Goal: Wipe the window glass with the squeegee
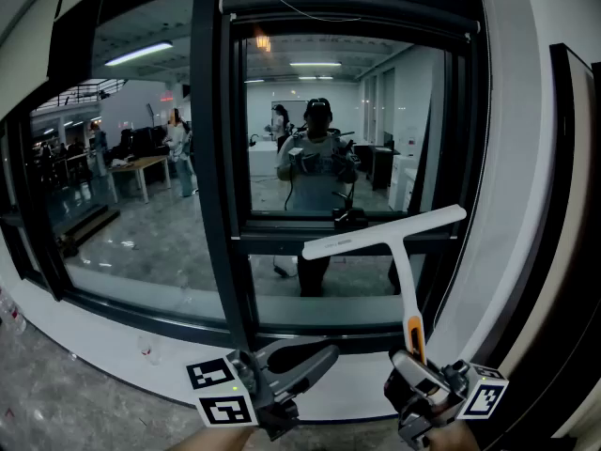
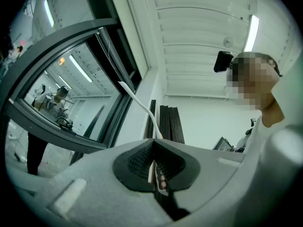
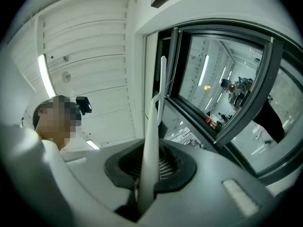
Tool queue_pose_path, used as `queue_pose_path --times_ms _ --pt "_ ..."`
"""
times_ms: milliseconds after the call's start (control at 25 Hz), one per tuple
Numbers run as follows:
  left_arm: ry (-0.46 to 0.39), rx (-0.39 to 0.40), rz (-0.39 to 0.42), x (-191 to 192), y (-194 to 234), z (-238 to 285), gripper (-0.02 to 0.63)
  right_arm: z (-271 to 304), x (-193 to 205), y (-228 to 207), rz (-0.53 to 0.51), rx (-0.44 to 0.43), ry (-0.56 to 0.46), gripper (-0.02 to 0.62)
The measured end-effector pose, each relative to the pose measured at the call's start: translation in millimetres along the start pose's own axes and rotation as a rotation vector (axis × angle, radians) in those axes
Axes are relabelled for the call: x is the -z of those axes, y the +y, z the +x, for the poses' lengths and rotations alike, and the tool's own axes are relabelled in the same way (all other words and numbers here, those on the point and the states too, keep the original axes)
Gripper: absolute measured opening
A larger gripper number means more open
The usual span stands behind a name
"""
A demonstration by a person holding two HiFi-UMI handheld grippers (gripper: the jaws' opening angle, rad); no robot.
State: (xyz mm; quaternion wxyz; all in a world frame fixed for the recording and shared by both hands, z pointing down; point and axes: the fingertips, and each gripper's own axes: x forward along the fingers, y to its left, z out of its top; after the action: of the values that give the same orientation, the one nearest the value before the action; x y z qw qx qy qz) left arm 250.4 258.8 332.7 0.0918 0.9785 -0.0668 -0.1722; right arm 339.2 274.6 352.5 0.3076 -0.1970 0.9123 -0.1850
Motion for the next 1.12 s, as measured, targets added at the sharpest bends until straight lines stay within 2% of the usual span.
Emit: queue_pose_path --times_ms 520,880,1120 --pt "-0.005 -0.043 -0.05 15 8 -19 -0.003 -3 21 -8 0.045 0.013 0.022 0.044" --pt "-0.017 -0.069 -0.054 12 20 -13 -0.003 -1 4 -17 0.068 -0.015 0.01 0.048" --pt "-0.021 -0.083 -0.043 9 38 -34 -0.003 23 17 -27 0.081 -0.037 0.019 0.048"
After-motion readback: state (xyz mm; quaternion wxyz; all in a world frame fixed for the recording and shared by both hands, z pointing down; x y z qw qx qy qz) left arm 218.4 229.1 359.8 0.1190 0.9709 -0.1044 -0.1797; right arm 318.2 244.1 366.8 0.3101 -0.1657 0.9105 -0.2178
